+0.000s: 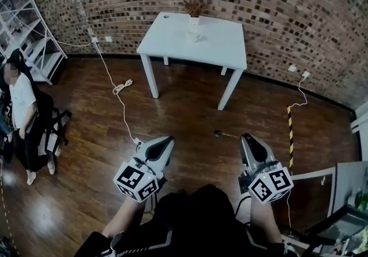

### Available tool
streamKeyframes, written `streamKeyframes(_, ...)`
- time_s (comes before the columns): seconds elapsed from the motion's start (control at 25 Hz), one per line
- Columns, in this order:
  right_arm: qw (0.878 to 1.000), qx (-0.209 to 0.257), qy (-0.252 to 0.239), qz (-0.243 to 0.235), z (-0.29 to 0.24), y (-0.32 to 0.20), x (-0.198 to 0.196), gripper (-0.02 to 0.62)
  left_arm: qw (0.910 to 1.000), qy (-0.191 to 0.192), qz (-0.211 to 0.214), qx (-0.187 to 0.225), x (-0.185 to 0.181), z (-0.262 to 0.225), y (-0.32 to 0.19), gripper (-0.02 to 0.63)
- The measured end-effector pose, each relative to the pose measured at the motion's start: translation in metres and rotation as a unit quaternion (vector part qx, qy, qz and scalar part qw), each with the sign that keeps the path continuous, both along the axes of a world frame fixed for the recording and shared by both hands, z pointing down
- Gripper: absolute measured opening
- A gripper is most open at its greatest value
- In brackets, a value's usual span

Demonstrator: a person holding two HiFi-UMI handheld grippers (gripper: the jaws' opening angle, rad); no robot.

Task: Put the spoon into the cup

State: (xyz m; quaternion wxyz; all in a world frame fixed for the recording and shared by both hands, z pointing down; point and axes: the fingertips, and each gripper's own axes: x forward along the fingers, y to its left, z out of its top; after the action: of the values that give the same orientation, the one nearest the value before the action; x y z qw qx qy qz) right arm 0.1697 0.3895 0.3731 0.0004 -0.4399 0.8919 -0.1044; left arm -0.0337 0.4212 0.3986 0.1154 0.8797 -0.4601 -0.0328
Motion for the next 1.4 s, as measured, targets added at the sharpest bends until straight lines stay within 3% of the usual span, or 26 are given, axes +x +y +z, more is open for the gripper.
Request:
streamKeyframes(0.32, 1.000, -0.008, -0.012, -0.016, 0.001, -0.102, 0.010, 0.055, 0.9994, -0.007, -0.032, -0.008, 0.005, -0.005, -0.092, -0.006)
streamKeyframes(0.56, 0.999, 0.004, -0.020, -0.044, -0.011, -0.169, 0.016, 0.055, 0.9975, -0.035, -0.061, -0.001, 0.008, -0.020, -0.166, -0.006)
streamKeyframes(0.84, 0.998, -0.011, -0.022, -0.051, -0.004, -0.231, 0.020, 0.055, 0.9963, -0.018, -0.081, -0.023, 0.017, -0.013, -0.220, -0.006)
streamKeyframes(1.08, 0.999, -0.017, -0.015, -0.046, 0.004, -0.286, -0.001, 0.055, 0.9967, -0.017, -0.076, -0.025, -0.003, -0.006, -0.277, -0.006)
streamKeyframes(1.4, 1.000, -0.008, 0.000, -0.030, -0.002, -0.355, -0.045, 0.055, 0.9972, -0.012, -0.072, -0.015, -0.057, -0.011, -0.359, -0.006)
